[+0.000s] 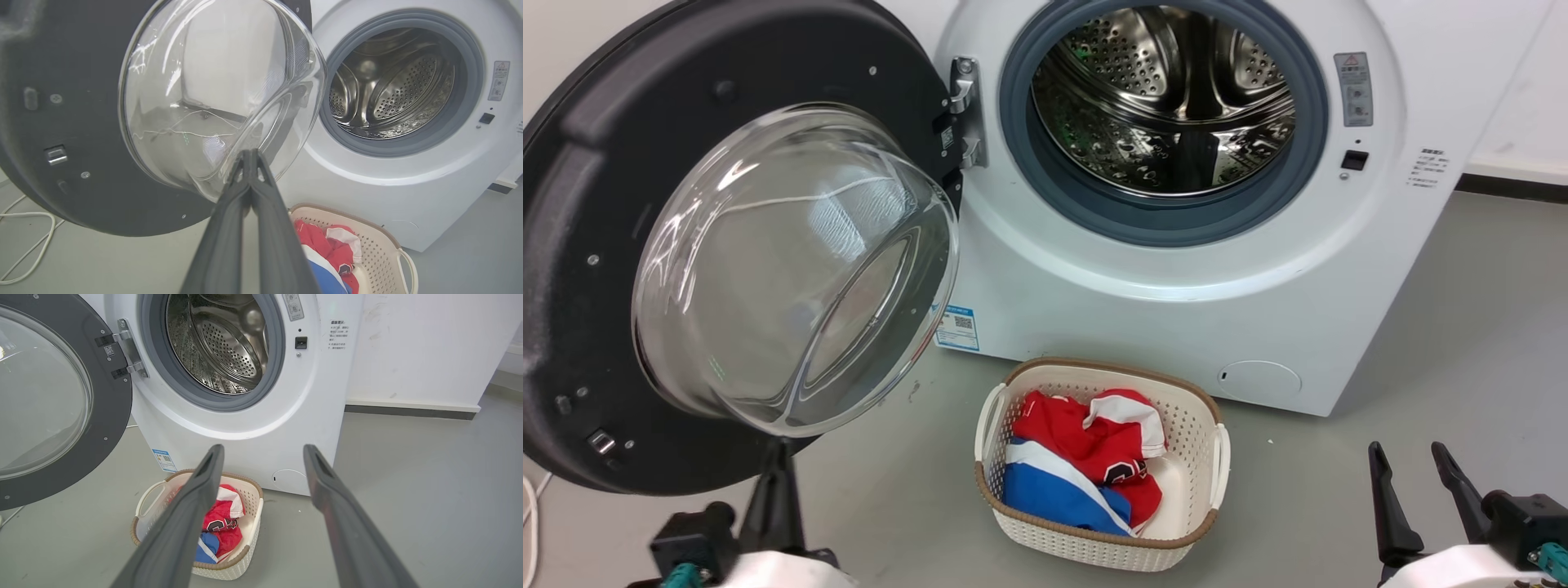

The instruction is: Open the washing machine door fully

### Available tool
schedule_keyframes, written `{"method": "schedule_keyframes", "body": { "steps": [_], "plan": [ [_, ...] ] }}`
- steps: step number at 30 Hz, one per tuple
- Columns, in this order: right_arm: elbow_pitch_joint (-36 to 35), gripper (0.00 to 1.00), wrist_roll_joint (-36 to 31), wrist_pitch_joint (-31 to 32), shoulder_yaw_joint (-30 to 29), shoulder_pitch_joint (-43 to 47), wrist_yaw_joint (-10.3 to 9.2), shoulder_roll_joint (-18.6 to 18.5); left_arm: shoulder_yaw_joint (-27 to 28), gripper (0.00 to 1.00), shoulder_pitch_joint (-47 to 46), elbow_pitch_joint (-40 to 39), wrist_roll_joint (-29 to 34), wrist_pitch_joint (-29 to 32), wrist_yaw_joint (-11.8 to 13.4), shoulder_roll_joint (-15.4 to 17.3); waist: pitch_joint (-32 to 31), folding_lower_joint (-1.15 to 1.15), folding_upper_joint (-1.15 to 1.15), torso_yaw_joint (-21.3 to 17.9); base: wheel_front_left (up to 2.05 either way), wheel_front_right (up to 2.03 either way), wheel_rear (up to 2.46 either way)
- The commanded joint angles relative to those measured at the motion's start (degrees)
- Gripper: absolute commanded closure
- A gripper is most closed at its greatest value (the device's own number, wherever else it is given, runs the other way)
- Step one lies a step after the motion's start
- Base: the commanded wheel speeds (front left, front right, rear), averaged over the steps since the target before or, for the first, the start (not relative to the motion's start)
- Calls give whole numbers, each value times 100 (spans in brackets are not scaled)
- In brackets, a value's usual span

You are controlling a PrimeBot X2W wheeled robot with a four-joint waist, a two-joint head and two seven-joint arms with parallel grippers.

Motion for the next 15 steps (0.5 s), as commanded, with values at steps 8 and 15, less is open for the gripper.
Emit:
{"method": "schedule_keyframes", "body": {
  "steps": [8,15],
  "plan": [
    [-32,0,-5,30,59,-28,-1,14,-593,100,-267,235,208,58,-319,-96,-72,0,0,-391,0,0,0],
    [-153,0,-64,60,91,-77,-1,15,-870,3,-792,845,317,-80,-569,-228,-78,0,0,-920,0,0,0]
  ]
}}
